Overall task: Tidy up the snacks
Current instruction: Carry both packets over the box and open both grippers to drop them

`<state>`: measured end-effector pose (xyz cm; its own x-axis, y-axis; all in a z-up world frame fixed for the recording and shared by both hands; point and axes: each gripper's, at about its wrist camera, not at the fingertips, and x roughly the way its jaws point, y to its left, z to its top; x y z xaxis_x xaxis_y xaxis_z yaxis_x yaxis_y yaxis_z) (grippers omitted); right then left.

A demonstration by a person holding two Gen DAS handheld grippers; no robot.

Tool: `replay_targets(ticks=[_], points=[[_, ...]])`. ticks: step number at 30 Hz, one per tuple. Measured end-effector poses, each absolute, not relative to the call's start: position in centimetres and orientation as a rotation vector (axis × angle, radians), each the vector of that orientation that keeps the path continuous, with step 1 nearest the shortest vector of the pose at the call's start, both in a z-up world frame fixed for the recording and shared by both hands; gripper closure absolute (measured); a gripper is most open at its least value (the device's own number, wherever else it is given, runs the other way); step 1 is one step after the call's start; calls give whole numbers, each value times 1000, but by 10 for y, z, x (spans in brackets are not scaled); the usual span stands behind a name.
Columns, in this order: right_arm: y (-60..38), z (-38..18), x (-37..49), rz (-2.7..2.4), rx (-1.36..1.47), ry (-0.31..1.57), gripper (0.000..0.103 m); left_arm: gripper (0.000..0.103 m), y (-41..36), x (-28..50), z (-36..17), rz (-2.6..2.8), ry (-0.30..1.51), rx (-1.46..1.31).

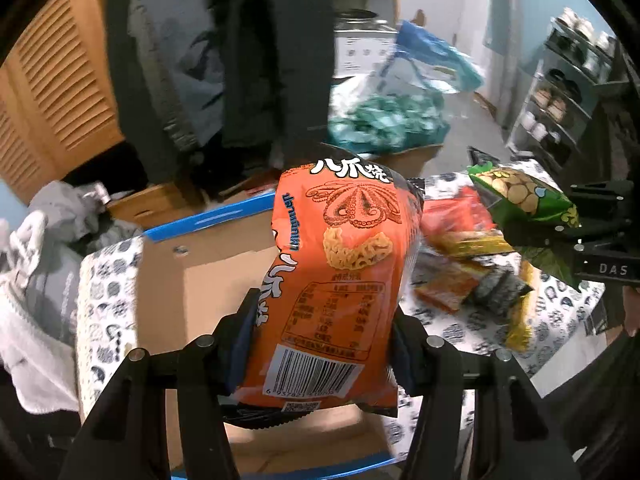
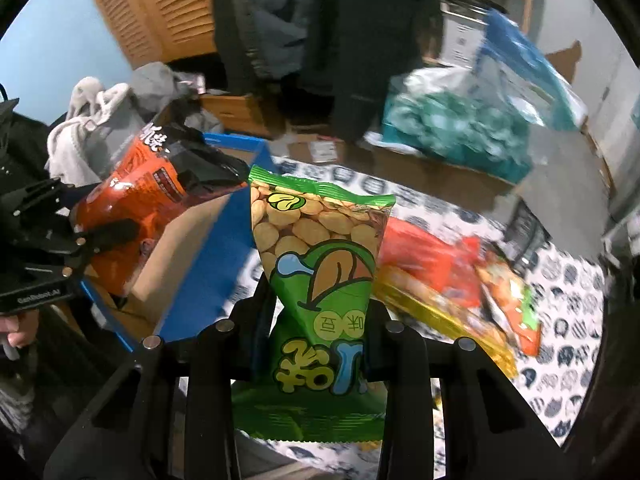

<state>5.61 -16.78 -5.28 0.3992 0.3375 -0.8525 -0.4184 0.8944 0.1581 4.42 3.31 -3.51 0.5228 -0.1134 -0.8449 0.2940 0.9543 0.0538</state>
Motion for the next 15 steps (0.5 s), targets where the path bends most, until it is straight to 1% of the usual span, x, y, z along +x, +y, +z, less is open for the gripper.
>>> replay_targets(ticks=[15], points=[[-44,-68,69,624,-176,1114,70,44,117,37,-59,-118,1035,136]])
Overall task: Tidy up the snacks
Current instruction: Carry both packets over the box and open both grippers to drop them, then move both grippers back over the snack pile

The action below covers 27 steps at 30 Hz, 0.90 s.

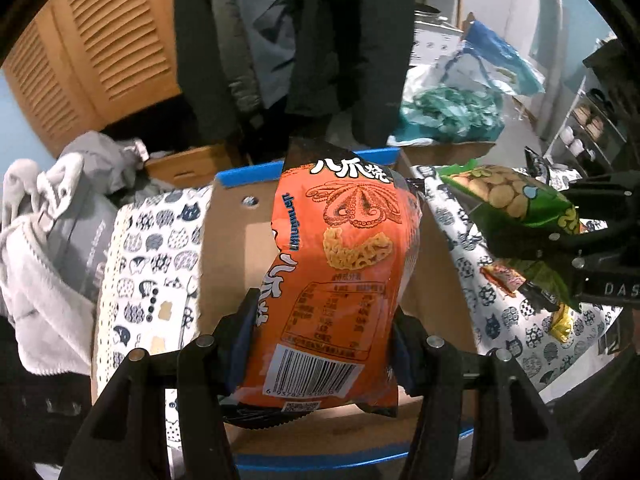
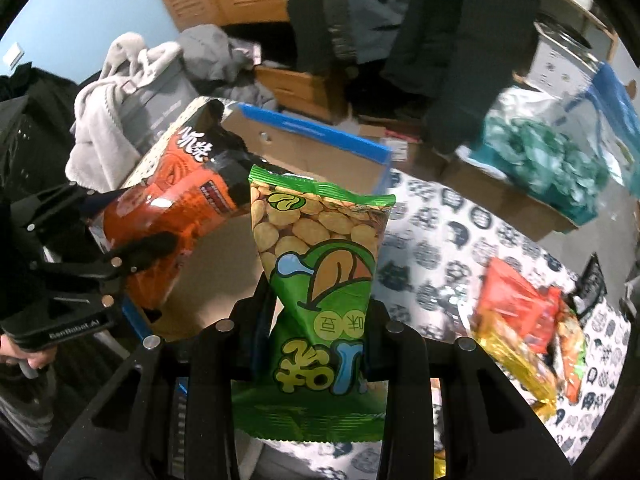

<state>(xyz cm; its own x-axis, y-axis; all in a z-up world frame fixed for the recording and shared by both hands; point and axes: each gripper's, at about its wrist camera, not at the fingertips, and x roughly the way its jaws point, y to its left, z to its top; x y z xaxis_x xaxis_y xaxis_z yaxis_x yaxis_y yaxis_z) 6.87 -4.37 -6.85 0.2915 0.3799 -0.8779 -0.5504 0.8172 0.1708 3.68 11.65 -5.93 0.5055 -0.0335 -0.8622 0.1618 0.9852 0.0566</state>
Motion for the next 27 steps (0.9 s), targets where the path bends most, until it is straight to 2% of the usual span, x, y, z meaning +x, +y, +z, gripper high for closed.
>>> replay_targets(ticks=[15,17,19,21,27], points=[[4,-89,67,693,-201,1169,68,42,156,36,-85,-17,1096,93],[6,-90,67,695,-195,1170,67,33,158,36,-85,-3,1093,97],[5,-89,69,694,-187,1161,61,27,160,36,-83,-1,1083,88],[2,-86,70,688,-181,1151,54,27,161,37,-82,-1,1080,79],[-14,-78,71,662,-163,1128,49,23,154,38,-80,-12,1077,88]])
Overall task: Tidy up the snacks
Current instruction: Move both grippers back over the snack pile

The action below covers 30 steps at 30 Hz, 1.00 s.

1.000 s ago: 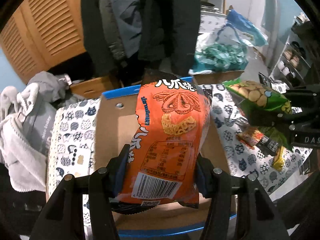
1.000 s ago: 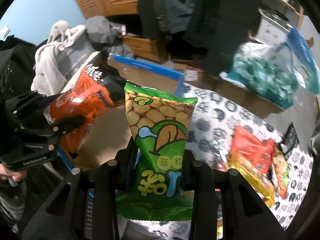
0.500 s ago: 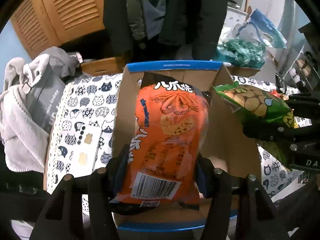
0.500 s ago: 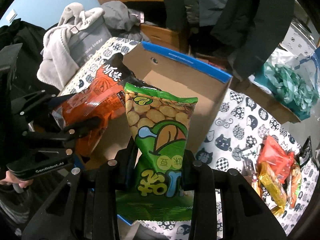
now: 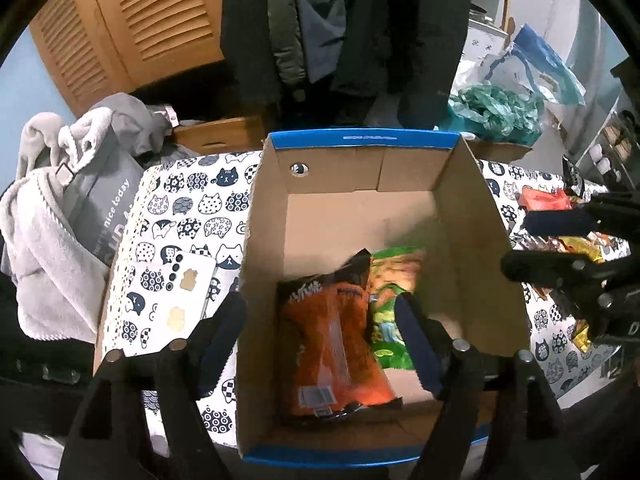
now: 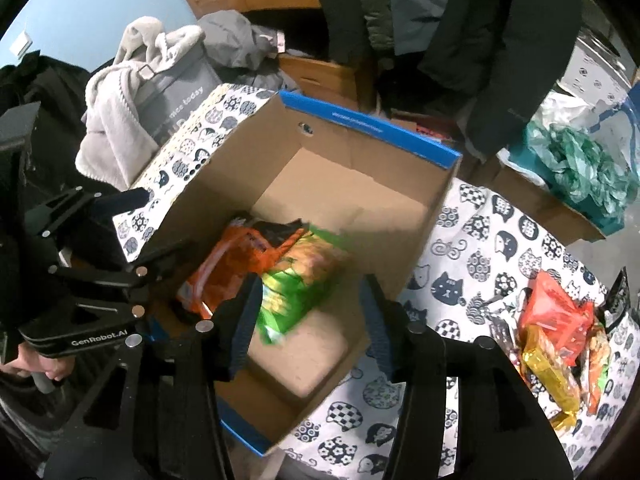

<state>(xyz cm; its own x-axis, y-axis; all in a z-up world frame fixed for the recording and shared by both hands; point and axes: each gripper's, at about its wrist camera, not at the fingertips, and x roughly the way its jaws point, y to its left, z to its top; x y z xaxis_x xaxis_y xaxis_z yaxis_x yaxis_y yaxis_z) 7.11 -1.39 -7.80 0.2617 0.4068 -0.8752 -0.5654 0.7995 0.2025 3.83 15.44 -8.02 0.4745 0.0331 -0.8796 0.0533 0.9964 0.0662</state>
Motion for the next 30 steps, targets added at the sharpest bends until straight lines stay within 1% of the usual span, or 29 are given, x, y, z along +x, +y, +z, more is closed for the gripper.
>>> replay_targets(ticks=[1,3,9,11,14,20,24,30], points=[[-17,-77,71,656,-162,1124,45,23,152,38,-80,-16,1074,93],[-27,-76,70,640,-159,1118,42,23,146,39,-77,-28,1072,104],[-66,-78,71,578,-123,1123,42,23,116,39,-66,-80,1044,136],[-81,-78,70,554,-111,1123,41,23,104,40,-64,-97,1037,158],[-108,-80,69,508,-96,1127,37,23,88,41,-62,-123,1037,174],[-153,-83,66,444,-46,1133,36,23,50,42,-57,-175,1033,210],[-186,-87,64,388,-16,1139,32,23,23,43,-58,-217,1038,232],[-232,-99,55,322,30,1157,32,23,-19,45,-68,-283,1069,260]])
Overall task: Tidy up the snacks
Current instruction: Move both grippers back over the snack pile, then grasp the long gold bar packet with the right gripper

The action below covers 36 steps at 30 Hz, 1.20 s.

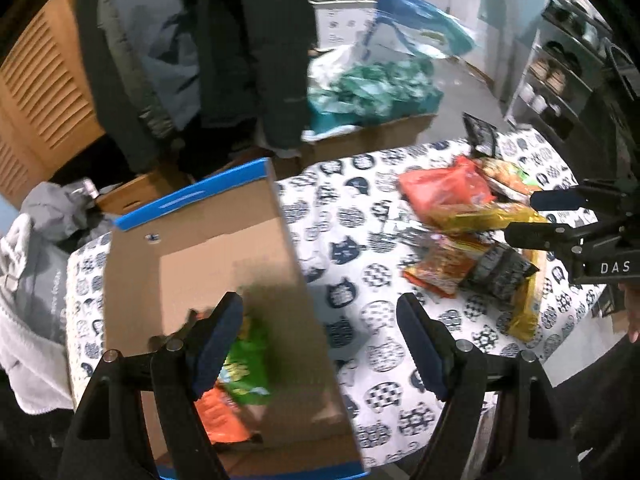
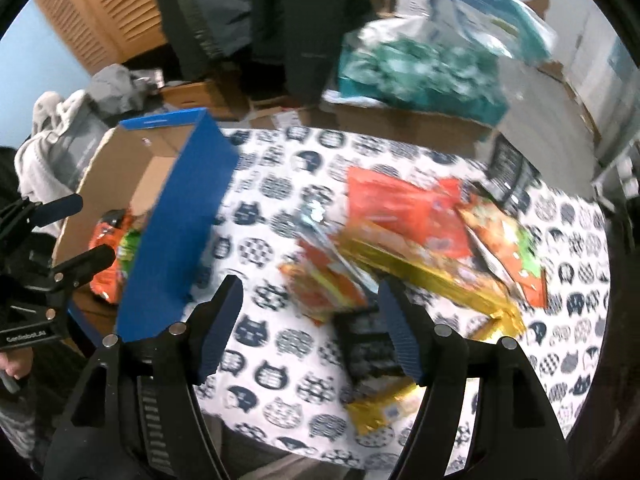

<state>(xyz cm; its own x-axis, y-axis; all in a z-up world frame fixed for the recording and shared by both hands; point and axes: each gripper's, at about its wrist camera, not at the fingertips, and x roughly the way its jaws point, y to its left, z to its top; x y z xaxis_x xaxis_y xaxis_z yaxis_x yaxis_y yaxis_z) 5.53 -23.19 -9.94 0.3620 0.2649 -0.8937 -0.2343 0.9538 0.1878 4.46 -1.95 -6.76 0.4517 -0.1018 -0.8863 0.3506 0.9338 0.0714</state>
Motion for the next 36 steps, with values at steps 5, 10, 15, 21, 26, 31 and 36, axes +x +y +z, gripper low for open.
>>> replay_targets(ticks=[5,10,15,21,26,31,36], points=[[-264,-114,51,271,63,1176,32,23,-54,48,-80,-330,1098,276],[-291,-129,48,226,86,1200,32,23,-80,48,-87,-363,1104,306],[-315,-147,43,174,106,1234,32,23,-107,48,-102,-407,1142,336],[-340,-178,41,95,126,1301,32,23,-129,50,-120,-413,1146,398],[-355,-199,42,43,163,1348,32,23,-141,57,-137,-413,1169,423],[-359,-218,46,15,194,1389,32,23,-146,63,-150,-417,1202,416],[-356,-233,51,-19,186,1422,32,23,-148,67,-164,-405,1219,435]])
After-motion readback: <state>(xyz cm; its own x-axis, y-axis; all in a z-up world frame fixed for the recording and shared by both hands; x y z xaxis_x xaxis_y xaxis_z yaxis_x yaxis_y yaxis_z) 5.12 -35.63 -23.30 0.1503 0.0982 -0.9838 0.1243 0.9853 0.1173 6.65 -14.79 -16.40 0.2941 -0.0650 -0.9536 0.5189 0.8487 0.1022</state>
